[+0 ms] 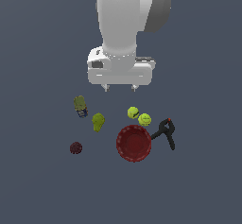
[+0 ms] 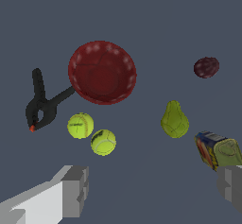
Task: Pick up a designated object from a clutter of objects.
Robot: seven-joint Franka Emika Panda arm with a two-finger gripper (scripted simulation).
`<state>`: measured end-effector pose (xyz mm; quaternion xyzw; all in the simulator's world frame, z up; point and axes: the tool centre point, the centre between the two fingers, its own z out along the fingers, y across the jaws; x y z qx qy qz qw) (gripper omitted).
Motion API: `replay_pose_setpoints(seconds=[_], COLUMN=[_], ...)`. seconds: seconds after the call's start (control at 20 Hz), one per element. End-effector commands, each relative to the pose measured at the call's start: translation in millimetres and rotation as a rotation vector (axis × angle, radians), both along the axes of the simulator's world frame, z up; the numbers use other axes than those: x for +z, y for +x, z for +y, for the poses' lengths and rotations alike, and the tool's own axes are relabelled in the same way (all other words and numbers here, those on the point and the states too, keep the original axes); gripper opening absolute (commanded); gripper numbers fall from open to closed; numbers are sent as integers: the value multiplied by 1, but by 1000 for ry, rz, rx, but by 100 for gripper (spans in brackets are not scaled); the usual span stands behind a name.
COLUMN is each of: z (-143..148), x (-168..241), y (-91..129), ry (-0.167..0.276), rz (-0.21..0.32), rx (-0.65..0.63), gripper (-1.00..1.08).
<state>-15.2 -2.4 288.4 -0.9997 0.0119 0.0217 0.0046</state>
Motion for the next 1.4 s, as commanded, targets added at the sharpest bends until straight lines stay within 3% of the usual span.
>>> replay_pose_setpoints(seconds=[0.0,0.45,0.85,1.35], z=[0,20,20,28], x=[0,0,-1,-37], y=[0,3,3,-1], ry=[0,17,17,8], rz=[0,-3,-3,-10], rx=[0,-5,-4,18], gripper=[100,100,100,100])
